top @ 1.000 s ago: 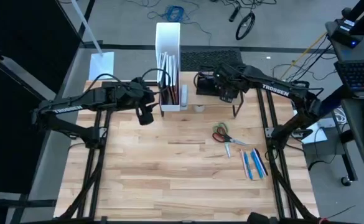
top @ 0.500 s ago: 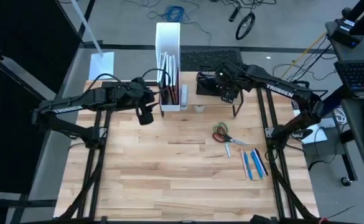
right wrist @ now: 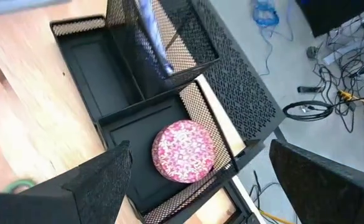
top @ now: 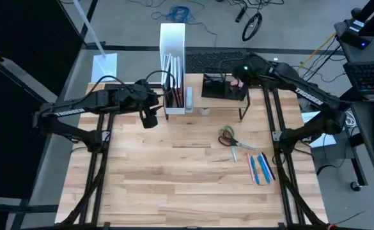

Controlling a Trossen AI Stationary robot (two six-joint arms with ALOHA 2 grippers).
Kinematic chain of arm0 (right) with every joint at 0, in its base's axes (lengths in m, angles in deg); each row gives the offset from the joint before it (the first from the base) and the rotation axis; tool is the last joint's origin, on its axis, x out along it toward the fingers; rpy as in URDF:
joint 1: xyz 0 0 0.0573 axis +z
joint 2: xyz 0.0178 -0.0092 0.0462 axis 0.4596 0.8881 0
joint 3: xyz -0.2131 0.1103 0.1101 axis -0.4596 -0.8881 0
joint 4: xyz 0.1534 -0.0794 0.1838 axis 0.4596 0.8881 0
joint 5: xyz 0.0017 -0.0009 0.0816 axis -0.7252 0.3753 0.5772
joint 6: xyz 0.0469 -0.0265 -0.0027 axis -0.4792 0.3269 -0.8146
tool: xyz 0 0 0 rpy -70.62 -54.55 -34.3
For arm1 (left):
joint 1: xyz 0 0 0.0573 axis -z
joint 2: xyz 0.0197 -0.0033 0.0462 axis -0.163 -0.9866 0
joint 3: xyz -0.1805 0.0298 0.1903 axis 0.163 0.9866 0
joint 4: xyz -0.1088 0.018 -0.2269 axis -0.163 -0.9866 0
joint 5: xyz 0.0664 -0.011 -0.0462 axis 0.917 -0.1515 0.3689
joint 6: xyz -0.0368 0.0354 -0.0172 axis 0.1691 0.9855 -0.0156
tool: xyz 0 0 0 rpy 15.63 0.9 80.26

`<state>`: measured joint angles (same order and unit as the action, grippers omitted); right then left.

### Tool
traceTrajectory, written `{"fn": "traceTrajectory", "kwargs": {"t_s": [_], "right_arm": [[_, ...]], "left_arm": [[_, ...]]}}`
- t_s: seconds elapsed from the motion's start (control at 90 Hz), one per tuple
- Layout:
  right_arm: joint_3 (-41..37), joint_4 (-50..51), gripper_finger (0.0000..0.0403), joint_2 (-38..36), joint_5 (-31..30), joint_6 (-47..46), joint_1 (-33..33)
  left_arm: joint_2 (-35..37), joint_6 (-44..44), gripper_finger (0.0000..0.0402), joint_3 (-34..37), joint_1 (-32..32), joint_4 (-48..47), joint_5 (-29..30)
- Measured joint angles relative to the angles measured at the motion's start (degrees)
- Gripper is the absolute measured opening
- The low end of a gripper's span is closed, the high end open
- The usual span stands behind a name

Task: Stock shelves
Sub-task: Remove the red scented candle from the desk organizer on the shelf

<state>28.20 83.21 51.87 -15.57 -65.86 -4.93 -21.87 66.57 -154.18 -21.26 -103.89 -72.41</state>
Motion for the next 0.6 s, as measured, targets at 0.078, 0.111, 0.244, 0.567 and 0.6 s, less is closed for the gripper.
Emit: {"fn": "traceTrajectory", "kwargs": {"t_s": [0.078, 0.111, 0.244, 0.567, 0.6], "right_arm": [[0.0, -0.42, 0.0357, -0.98, 0.03, -1.83, 0.0], [0.0, -0.45, 0.0357, -1.38, 0.04, -2.99, 0.0], [0.0, -1.05, 0.0357, -2.28, 0.08, -7.48, -0.02], [0.02, -4.28, 0.0357, -2.28, 0.24, -17.3, 0.86], [0.01, -3.87, 0.0357, -2.28, 0.24, -17.33, 1.23]], "left_arm": [[0.0, 0.0, 0.0176, -0.02, 0.0, 0.0, 0.0], [0.0, 0.0, 0.0176, 0.0, 0.0, 0.0, 0.0], [0.0, 0.0, 0.0176, 0.0, 0.0, 0.02, 0.02], [0.0, 0.02, 0.0176, 0.0, 0.0, 0.02, 0.04], [0.0, 0.02, 0.0176, -0.02, 0.0, 0.02, 0.04]]}}
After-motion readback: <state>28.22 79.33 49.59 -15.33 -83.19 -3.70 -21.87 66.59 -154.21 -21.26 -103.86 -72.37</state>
